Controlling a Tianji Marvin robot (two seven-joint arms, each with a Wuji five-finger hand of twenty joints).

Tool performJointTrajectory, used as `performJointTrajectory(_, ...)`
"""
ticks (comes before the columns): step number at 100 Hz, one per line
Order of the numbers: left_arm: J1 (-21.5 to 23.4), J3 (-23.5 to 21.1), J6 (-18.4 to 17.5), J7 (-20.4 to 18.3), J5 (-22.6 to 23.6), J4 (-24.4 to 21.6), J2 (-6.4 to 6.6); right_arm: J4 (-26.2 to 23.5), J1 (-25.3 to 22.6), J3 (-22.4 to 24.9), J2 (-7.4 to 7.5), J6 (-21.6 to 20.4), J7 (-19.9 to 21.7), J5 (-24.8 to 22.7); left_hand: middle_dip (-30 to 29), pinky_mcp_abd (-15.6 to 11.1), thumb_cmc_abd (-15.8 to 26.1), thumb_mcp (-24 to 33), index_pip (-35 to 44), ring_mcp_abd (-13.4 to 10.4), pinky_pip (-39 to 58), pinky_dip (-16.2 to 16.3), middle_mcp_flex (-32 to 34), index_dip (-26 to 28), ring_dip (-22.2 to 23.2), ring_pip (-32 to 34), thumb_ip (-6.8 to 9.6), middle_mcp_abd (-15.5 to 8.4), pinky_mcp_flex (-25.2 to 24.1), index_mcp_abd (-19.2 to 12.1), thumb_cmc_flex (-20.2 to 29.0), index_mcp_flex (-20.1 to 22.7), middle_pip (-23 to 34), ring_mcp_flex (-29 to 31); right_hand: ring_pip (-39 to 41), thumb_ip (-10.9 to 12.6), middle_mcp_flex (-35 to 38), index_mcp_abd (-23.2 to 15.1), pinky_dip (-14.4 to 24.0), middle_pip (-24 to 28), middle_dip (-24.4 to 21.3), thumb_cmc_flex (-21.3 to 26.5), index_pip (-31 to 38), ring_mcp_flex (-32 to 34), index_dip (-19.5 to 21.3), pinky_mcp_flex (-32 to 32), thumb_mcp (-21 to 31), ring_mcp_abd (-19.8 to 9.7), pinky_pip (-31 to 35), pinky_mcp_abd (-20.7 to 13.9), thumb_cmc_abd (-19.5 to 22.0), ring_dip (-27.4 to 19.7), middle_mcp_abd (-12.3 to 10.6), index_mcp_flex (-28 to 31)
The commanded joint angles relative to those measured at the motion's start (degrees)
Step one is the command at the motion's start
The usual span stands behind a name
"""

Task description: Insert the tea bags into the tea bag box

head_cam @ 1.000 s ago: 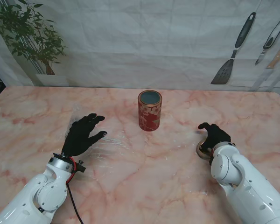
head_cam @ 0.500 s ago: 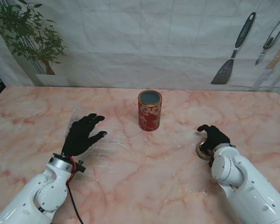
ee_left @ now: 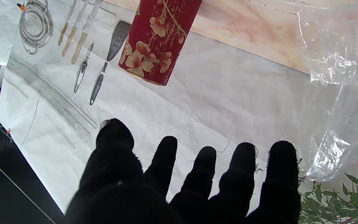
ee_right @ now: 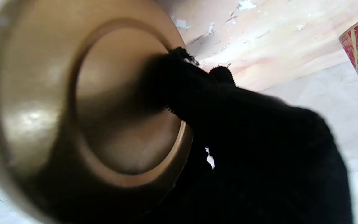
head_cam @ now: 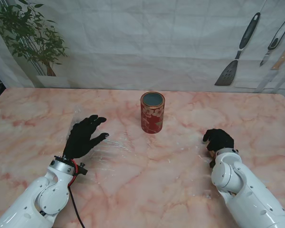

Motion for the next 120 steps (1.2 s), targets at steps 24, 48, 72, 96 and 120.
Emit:
performJointTrajectory(24,0.0,0.1,0.5,-0.9,0.6,-0.5,-0.02,1.7,1.0,-0.5,-1.47,-0.4,-3.2,1.1,0.3,0.1,2.0,-1.0,0.0,-0.8,1.7,1.2,-1.7,0.5,0.8,-0.1,-0.32,-0.7,0.1,-0.3,2.8,0.8,-0.2,0.8,5.1,3.8,5.1,-0.6,2.1,2.8,3.2,8.3,2.9,7.3,2.6,3.4,9.7,-0.4,4.0,-1.8,1.6,0.3,0.7,4.9)
performJointTrajectory(48,-0.1,0.1,0.6,-1.0,0.6,-0.5,0.01,1.4,2.1,0.2,-2.51,-0.1,-6.0,3.5,0.3,0.1,2.0,-1.0,0.0,-0.9,1.6,1.2,-1.7,0.5,0.9,-0.1,-0.31,-0.7,0.1,-0.5,2.9,0.8,-0.1,0.8,5.9,3.8,5.6,-0.4,2.3,2.6,3.9,8.2,3.8,7.4,3.7,4.8,10.1,0.6,4.5,-1.7,1.3,0.6,0.8,6.7)
performJointTrajectory(72,-0.1,0.2,0.6,-1.0,0.8,-0.5,0.05,2.1,4.1,0.2,-3.88,-0.2,-9.8,6.4,0.3,0.1,2.0,-1.0,0.1,-0.9,1.7,1.3,-1.6,0.5,0.9,-0.1,-0.32,-0.7,0.2,-0.5,2.9,0.9,-0.1,0.9,5.9,3.9,5.6,0.1,2.3,2.1,4.0,8.2,3.5,7.3,4.2,5.7,10.1,1.5,4.8,-2.0,1.5,0.6,1.3,7.2)
performJointTrajectory(96,-0.2,0.1,0.8,-1.3,1.0,-0.6,0.11,5.3,8.4,-1.5,-5.02,-0.8,-12.4,8.8,0.3,0.0,2.0,-1.0,0.1,-0.9,1.7,1.3,-1.6,0.5,0.9,0.0,-0.33,-0.7,0.1,-0.4,3.0,0.9,-0.1,0.9,6.2,3.8,5.6,0.3,2.3,1.9,4.1,8.1,3.5,7.2,4.6,6.3,10.1,1.8,5.3,-2.2,1.8,0.6,1.4,7.9)
performJointTrajectory(120,-0.2,0.0,1.0,-2.0,0.9,-0.8,0.19,8.9,12.5,-3.2,-6.62,-2.4,-15.1,13.2,0.3,0.1,2.1,-1.0,0.1,-0.9,1.8,1.3,-1.6,0.6,0.9,0.0,-0.32,-0.8,0.3,-0.4,3.0,0.9,-0.1,1.0,6.4,3.8,5.7,0.6,2.2,1.9,4.0,8.1,3.9,7.2,5.2,6.7,10.2,2.1,5.5,-2.5,1.9,0.5,1.5,8.8)
